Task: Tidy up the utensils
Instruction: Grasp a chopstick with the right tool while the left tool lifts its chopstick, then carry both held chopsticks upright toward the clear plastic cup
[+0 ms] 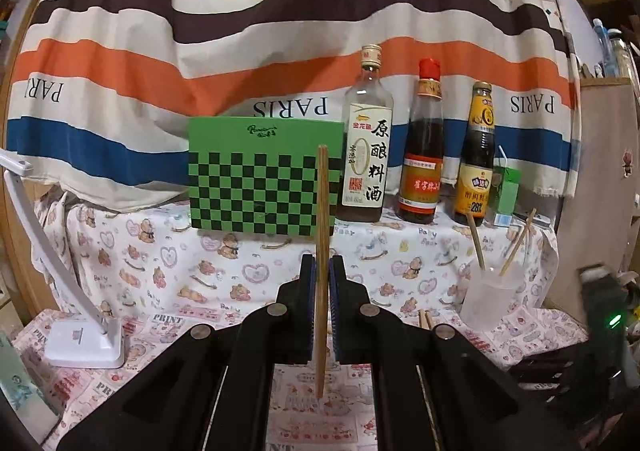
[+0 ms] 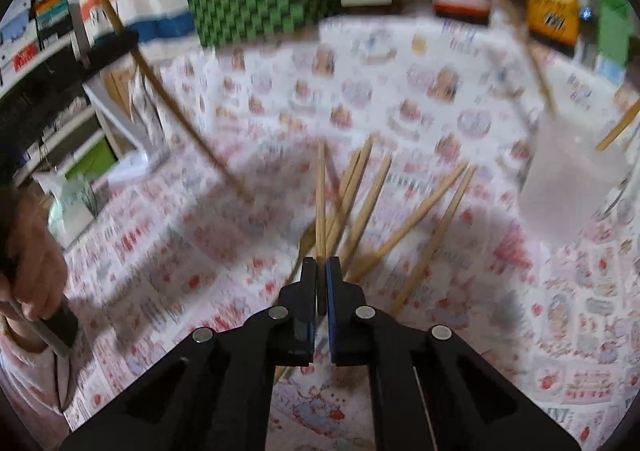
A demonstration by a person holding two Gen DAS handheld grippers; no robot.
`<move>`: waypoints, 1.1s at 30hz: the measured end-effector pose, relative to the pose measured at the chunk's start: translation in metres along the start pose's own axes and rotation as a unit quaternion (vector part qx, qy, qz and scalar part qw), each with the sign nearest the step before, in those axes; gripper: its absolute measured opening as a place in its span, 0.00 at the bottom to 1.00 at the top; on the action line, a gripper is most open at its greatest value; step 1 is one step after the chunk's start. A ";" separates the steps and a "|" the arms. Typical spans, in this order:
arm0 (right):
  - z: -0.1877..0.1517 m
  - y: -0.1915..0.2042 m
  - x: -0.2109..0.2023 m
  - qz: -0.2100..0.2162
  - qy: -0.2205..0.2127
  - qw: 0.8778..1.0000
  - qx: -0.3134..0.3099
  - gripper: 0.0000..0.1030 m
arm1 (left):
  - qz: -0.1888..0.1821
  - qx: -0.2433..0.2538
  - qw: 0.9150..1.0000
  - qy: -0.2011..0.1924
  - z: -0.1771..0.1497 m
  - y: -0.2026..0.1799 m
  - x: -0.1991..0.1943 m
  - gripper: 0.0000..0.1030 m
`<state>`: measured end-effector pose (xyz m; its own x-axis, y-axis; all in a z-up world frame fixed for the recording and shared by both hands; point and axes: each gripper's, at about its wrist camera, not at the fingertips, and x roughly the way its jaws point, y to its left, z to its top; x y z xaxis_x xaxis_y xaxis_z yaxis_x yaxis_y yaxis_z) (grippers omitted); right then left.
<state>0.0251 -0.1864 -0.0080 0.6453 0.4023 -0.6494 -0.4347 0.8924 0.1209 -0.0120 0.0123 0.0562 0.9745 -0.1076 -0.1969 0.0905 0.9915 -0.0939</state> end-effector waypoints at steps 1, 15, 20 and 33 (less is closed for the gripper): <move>0.002 0.000 -0.007 -0.004 -0.015 1.000 0.000 0.05 | -0.001 -0.004 1.000 -0.001 0.001 0.002 0.000 0.05; 0.022 -0.030 -0.099 -0.047 -0.223 0.973 0.035 0.05 | 0.003 -0.006 1.000 -0.024 -0.001 0.004 -0.005 0.05; 0.020 -0.036 -0.125 -0.062 -0.267 0.961 0.048 0.05 | -0.004 -0.005 0.999 -0.033 0.000 0.002 -0.010 0.05; 0.021 -0.064 -0.170 -0.082 -0.329 0.937 0.087 0.05 | -0.042 -0.002 0.995 -0.091 0.007 -0.010 -0.038 0.05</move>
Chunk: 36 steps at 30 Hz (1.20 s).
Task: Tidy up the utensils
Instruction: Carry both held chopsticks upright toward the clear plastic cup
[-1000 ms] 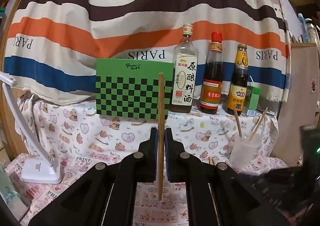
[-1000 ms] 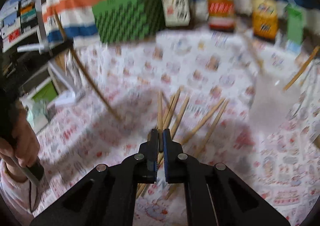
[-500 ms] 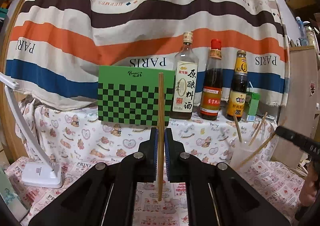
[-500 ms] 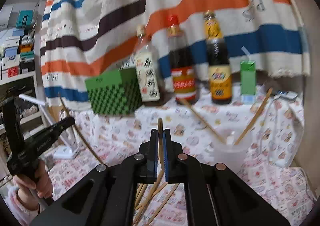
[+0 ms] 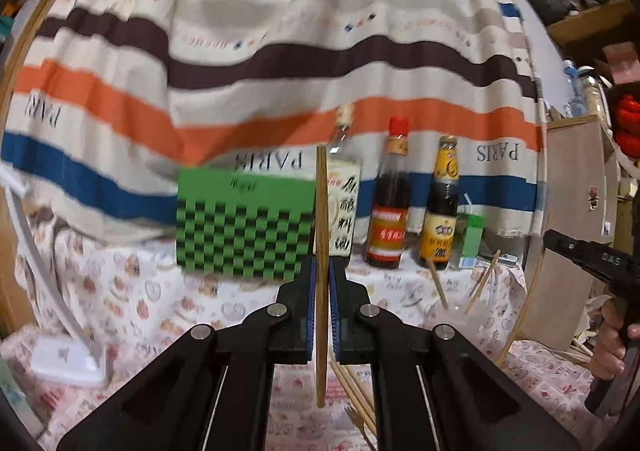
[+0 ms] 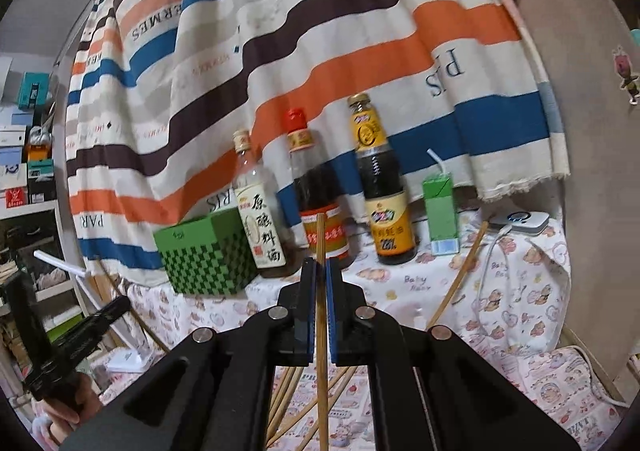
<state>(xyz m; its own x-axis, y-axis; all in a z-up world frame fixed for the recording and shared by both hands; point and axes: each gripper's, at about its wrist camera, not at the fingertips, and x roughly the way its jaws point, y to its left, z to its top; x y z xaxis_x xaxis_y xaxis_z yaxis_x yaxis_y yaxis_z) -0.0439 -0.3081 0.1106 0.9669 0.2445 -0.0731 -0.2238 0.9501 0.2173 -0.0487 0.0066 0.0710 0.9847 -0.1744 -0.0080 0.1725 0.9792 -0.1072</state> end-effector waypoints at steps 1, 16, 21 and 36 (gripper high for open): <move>0.001 -0.001 0.000 -0.009 -0.004 1.000 -0.003 0.05 | 0.003 0.007 1.000 0.000 0.002 -0.004 0.001 0.05; 0.065 -0.016 0.013 -0.035 -0.018 0.999 -0.016 0.05 | -0.121 0.008 0.991 0.064 0.067 -0.099 0.059 0.05; 0.083 -0.031 0.023 -0.066 -0.047 0.997 -0.003 0.05 | -0.149 0.012 0.986 0.068 0.075 -0.139 0.086 0.05; 0.085 -0.083 0.074 -0.115 -0.059 0.991 0.029 0.05 | -0.130 0.010 0.990 0.057 0.057 -0.191 0.169 0.06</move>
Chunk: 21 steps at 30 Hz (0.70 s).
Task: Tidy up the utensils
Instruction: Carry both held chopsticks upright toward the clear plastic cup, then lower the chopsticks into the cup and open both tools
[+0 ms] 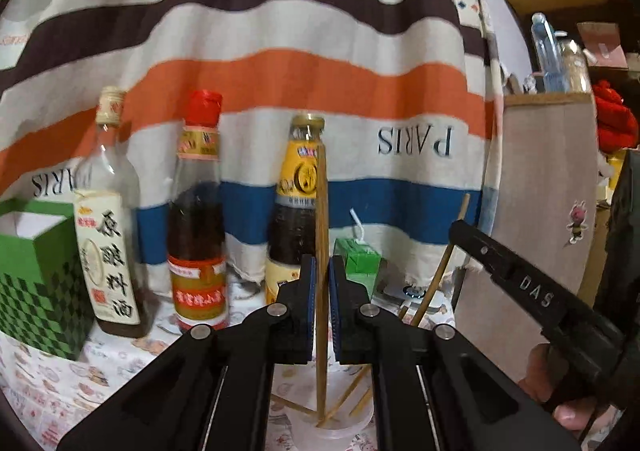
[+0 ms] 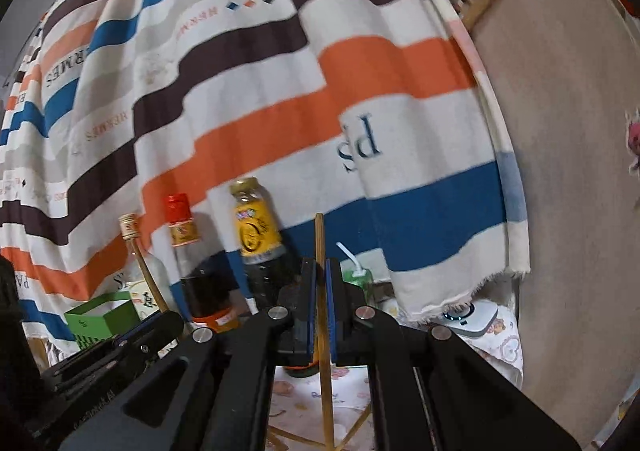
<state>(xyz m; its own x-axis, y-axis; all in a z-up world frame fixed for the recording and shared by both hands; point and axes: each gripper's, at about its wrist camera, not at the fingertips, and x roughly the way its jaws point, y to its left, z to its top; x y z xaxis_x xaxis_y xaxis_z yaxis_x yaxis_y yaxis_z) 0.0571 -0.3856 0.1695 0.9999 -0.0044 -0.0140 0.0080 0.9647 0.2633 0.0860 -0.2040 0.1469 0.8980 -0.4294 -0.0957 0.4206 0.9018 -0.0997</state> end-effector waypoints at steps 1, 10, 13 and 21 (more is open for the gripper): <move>-0.001 -0.003 0.000 -0.002 -0.003 1.000 0.006 0.05 | 0.005 0.004 1.000 0.003 -0.004 -0.002 0.004 0.06; -0.015 -0.021 0.039 -0.010 0.082 0.996 0.033 0.05 | 0.004 0.003 0.999 0.055 -0.035 -0.001 0.036 0.06; -0.025 -0.021 0.057 0.007 0.138 0.990 0.030 0.05 | -0.013 -0.022 0.997 0.076 -0.040 0.005 0.044 0.06; -0.043 -0.028 0.080 0.002 0.206 0.978 0.031 0.05 | 0.011 0.020 0.996 0.091 -0.051 -0.002 0.056 0.06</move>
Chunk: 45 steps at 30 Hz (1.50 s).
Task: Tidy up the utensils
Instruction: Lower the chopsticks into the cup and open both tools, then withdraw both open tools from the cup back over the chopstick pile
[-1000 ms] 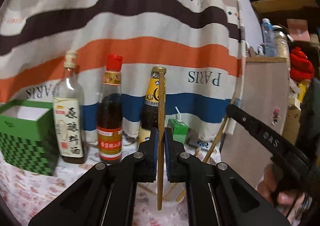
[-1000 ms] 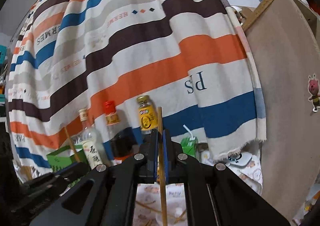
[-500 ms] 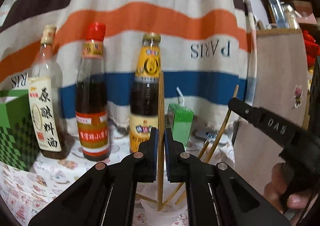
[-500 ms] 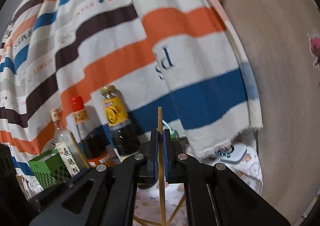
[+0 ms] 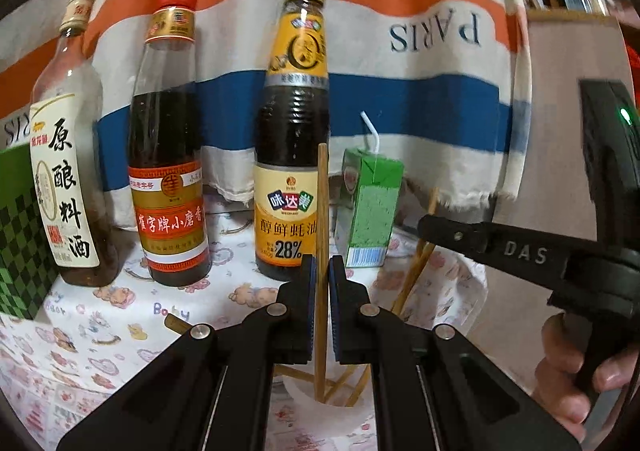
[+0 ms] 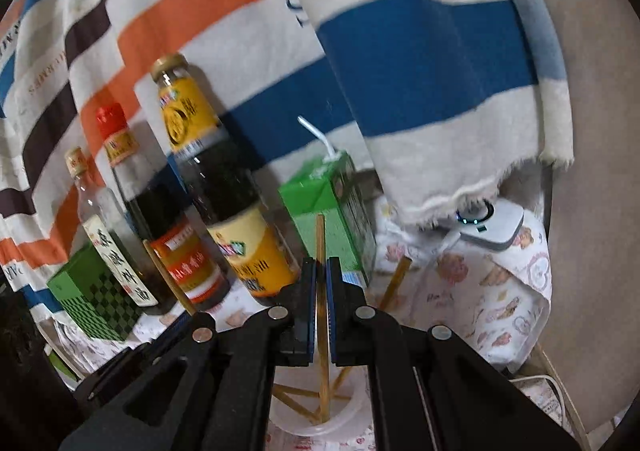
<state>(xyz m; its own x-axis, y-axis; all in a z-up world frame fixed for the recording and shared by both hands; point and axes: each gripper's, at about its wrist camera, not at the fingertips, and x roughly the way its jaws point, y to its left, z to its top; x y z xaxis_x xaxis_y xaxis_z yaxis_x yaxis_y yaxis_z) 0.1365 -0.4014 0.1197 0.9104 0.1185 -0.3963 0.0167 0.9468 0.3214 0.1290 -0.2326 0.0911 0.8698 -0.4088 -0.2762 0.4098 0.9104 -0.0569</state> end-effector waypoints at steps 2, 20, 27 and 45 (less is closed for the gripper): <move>-0.003 0.001 0.010 -0.009 0.030 0.999 -0.014 0.05 | 0.004 0.005 1.000 0.009 -0.003 -0.001 0.005 0.06; 0.001 -0.028 0.021 -0.037 0.087 0.995 0.028 0.15 | 0.021 -0.024 0.999 -0.002 0.007 0.035 -0.015 0.33; 0.007 -0.017 -0.001 -0.055 0.050 0.997 0.006 0.65 | 0.045 -0.005 0.998 -0.039 0.004 0.060 -0.065 0.62; -0.021 0.088 -0.036 0.005 0.003 0.995 -0.096 0.73 | 0.106 -0.030 0.991 -0.074 -0.030 0.127 -0.172 0.97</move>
<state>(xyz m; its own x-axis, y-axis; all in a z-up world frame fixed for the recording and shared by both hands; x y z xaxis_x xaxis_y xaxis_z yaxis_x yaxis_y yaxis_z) 0.0968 -0.3160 0.1445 0.9076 0.1291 -0.3994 -0.0722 0.9854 0.1545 0.0228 -0.0450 0.1025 0.9674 -0.2085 -0.1437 0.2000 0.9772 -0.0718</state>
